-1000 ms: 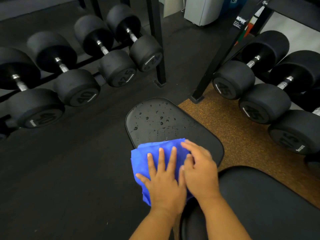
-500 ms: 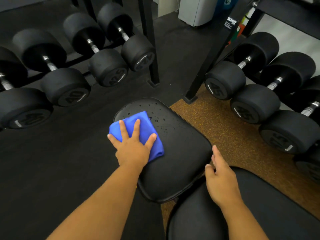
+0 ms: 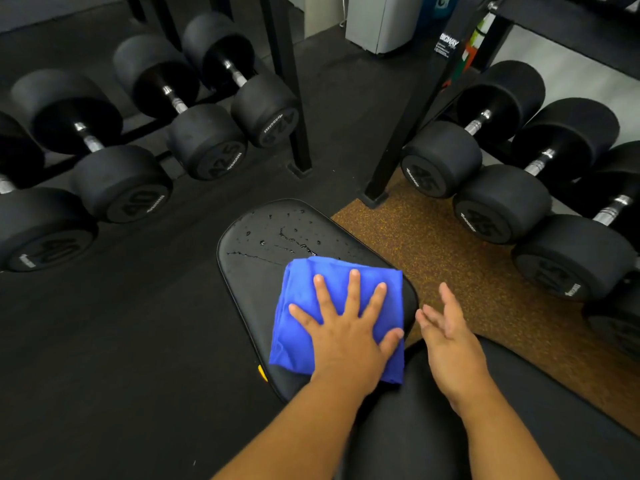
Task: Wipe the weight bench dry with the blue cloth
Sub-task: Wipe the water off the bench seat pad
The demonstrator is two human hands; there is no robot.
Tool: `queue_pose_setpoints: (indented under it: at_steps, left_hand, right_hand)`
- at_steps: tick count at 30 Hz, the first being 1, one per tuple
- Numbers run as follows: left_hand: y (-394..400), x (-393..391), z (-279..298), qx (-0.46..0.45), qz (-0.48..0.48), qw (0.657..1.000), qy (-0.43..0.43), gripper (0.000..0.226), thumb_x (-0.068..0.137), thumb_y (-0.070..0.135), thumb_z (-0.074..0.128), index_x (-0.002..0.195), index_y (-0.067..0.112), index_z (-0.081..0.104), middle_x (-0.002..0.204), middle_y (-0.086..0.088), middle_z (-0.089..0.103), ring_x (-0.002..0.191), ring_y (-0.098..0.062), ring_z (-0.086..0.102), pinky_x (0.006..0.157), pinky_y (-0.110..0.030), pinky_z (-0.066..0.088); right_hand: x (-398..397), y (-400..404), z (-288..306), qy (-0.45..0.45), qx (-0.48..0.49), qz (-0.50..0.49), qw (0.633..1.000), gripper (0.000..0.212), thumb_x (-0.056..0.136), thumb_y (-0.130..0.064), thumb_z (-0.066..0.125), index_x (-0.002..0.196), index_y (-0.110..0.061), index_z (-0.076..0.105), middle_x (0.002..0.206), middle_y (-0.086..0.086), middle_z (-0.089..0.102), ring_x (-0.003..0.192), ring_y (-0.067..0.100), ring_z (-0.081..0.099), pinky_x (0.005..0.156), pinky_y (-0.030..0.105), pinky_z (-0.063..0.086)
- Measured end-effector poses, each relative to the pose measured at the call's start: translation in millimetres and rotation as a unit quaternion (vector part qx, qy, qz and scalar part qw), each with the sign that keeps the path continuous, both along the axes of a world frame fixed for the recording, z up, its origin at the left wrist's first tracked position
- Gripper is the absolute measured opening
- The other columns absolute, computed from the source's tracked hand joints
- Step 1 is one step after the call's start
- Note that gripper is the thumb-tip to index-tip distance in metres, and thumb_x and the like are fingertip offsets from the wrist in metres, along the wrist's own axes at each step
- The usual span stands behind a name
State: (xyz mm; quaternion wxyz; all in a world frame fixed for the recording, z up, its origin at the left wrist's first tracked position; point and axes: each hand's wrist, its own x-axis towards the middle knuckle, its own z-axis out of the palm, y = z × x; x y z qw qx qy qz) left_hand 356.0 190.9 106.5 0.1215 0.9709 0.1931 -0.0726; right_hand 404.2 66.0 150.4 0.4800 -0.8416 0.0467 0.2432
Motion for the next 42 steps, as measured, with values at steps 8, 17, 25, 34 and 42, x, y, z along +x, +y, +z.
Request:
queue_pose_setpoints:
  at_steps: [8, 17, 25, 34, 42]
  left_hand:
    - [48, 51, 3, -0.004, 0.009, 0.999, 0.04, 0.069, 0.086, 0.076, 0.018, 0.146, 0.051, -0.005, 0.158, 0.013, -0.018, 0.142, -0.04, -0.024, 0.099, -0.079, -0.007]
    - [22, 25, -1, 0.034, -0.001, 0.999, -0.013, 0.07, 0.083, 0.075, 0.023, 0.147, 0.049, 0.015, 0.161, 0.005, 0.007, 0.143, -0.049, -0.001, 0.095, -0.082, 0.002]
    - [15, 38, -6, 0.036, -0.083, 0.996, -0.004, 0.072, 0.077, 0.079, 0.016, 0.144, 0.053, 0.02, 0.16, 0.01, 0.015, 0.144, -0.047, 0.0, 0.093, -0.082, -0.002]
    - [92, 99, 1, 0.022, 0.031, 0.997, 0.073, 0.068, 0.084, 0.077, 0.017, 0.146, 0.05, 0.007, 0.158, 0.016, -0.015, 0.143, -0.038, -0.022, 0.098, -0.08, -0.003]
    - [115, 92, 7, 0.027, 0.083, 0.992, 0.092, 0.068, 0.086, 0.074, 0.015, 0.147, 0.049, -0.003, 0.157, 0.014, -0.021, 0.142, -0.041, -0.019, 0.1, -0.078, 0.002]
  right_hand:
    - [-5, 1, -8, 0.003, -0.006, 0.042, 0.999, 0.074, 0.092, 0.008, 0.036, 0.153, -0.029, 0.016, 0.152, -0.001, 0.037, 0.13, -0.002, 0.041, 0.113, 0.022, 0.024]
    - [-6, 3, -14, -0.013, -0.032, 0.053, 0.998, 0.066, 0.09, 0.002, 0.041, 0.151, -0.019, 0.028, 0.149, -0.004, 0.041, 0.136, 0.003, 0.038, 0.107, 0.015, 0.023]
    - [6, -4, -13, 0.05, 0.086, -0.053, 0.994, 0.058, 0.093, 0.01, 0.037, 0.145, -0.014, 0.038, 0.141, -0.003, 0.048, 0.125, 0.006, 0.049, 0.106, 0.021, 0.033]
    - [10, 1, -4, 0.076, 0.142, -0.088, 0.983, 0.044, 0.098, -0.005, 0.045, 0.14, -0.018, 0.047, 0.137, -0.006, 0.053, 0.125, 0.004, 0.048, 0.113, 0.028, 0.031]
    - [8, -1, -4, 0.087, 0.131, -0.06, 0.986, 0.045, 0.098, -0.009, 0.045, 0.141, -0.023, 0.046, 0.138, -0.011, 0.05, 0.127, 0.002, 0.045, 0.115, 0.03, 0.028]
